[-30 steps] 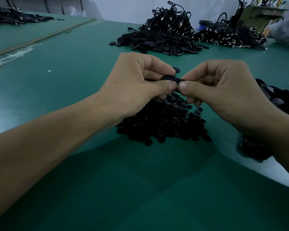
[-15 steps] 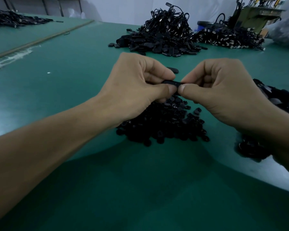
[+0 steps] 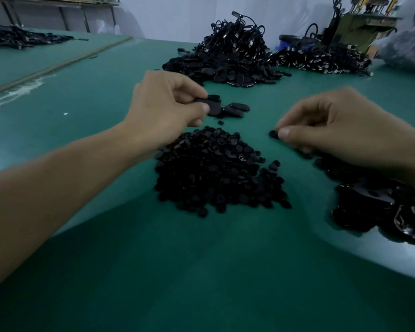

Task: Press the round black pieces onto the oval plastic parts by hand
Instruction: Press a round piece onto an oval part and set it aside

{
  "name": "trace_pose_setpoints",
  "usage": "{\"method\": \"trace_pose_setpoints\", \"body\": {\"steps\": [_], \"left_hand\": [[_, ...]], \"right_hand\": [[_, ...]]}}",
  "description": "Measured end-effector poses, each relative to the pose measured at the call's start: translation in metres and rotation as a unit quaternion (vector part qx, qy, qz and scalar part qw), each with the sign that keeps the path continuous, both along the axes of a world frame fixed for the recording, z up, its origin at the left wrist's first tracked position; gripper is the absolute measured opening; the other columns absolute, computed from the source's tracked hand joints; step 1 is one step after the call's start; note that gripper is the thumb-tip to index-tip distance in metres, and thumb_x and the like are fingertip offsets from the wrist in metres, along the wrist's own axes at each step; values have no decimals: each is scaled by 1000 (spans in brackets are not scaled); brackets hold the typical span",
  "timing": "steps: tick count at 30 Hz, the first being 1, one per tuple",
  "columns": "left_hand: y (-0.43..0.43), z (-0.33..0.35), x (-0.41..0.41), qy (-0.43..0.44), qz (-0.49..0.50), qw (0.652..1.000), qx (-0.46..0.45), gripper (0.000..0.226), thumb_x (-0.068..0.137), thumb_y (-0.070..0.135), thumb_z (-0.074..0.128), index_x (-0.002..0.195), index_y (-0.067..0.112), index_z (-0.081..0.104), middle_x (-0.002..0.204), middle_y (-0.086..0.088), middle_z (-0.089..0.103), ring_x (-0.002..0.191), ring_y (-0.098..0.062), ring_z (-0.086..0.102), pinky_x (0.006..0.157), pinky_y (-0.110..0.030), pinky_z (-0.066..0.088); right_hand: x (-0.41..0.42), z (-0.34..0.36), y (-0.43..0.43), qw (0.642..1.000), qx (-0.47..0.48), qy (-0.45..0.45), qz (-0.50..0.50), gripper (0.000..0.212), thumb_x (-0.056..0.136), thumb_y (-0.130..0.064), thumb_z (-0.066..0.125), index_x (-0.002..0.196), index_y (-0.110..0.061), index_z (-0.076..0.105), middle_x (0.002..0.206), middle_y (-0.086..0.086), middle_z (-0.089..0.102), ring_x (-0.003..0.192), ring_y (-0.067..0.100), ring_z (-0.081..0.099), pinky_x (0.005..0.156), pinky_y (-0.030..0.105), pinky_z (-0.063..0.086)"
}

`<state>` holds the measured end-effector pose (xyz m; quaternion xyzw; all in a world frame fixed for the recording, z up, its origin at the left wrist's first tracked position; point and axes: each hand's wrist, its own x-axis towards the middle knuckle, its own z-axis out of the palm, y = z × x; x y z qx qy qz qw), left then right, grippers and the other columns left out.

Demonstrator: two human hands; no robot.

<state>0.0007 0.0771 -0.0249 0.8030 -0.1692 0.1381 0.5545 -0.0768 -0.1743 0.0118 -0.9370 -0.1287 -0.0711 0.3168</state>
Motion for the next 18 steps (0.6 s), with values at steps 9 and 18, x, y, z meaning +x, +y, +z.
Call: {"method": "trace_pose_setpoints", "body": {"steps": [9, 18], "left_hand": [[-1, -8, 47, 62, 93, 990, 86, 12, 85, 7, 80, 90, 13, 70, 77, -13, 74, 53, -11, 66, 56, -17, 58], [-7, -2, 45, 23, 117, 985, 124, 7, 89, 20, 77, 89, 22, 70, 94, -3, 67, 91, -22, 64, 91, -33, 54]], "right_hand": [[-12, 22, -38, 939, -161, 297, 56, 78, 29, -74, 90, 99, -47, 69, 92, -15, 70, 71, 2, 64, 61, 17, 52], [-9, 12, -29, 957, -156, 241, 36, 56, 45, -76, 83, 84, -39, 68, 74, -8, 69, 58, 3, 59, 55, 22, 47]]}}
